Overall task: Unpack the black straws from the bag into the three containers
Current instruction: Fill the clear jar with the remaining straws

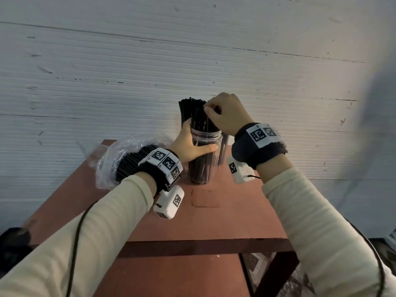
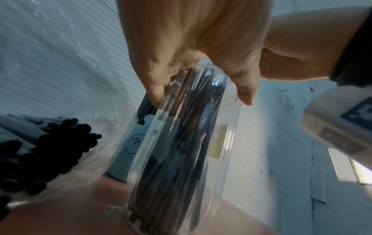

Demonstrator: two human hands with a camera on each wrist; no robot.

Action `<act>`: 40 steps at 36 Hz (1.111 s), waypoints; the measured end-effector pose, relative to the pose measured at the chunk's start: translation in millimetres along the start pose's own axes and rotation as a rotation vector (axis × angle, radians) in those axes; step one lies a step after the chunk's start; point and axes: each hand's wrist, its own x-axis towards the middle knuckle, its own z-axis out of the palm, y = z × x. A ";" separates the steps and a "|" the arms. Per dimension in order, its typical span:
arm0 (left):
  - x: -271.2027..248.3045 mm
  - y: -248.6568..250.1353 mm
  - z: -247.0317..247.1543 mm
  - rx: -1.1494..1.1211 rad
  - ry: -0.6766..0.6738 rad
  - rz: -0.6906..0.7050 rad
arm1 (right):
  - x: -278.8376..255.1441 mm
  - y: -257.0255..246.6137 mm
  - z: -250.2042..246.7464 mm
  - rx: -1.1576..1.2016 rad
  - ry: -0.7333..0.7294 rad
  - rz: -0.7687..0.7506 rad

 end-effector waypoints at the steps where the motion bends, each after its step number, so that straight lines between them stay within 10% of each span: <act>1: -1.0 1.6 -1.9 -0.021 -0.011 -0.008 | 0.2 -1.8 -1.5 0.006 0.031 0.002; 9: -16.8 14.0 -53.3 0.098 0.048 -0.101 | -6.9 -42.5 1.0 0.205 0.160 -0.190; 16: -46.6 18.5 -118.5 0.199 0.294 -0.030 | -18.0 -83.2 50.1 0.194 -0.241 -0.174; 23: -66.3 -6.1 -152.7 0.456 0.108 -0.148 | -22.6 -108.8 110.3 -0.117 -0.734 -0.092; 40: -67.1 -17.3 -148.9 0.444 0.135 -0.179 | -19.0 -124.1 155.9 -0.154 -0.863 -0.022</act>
